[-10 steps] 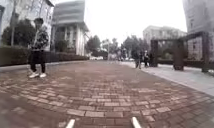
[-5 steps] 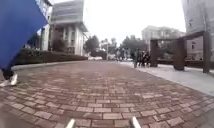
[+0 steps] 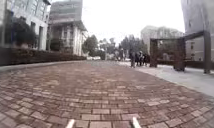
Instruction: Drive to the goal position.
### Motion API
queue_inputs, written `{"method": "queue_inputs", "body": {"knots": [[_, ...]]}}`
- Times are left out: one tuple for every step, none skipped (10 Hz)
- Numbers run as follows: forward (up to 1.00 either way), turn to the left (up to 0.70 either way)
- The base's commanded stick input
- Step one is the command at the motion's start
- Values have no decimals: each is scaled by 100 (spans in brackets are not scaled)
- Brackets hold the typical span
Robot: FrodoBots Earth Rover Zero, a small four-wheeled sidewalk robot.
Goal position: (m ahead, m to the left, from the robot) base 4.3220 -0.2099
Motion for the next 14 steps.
{"method": "queue_inputs", "body": {"knots": [[70,-11],[70,-9],[70,-6],[70,-4],[70,-2],[70,0],[70,0],[70,0],[70,0],[70,0],[70,0],[70,0],[70,0],[70,0]]}}
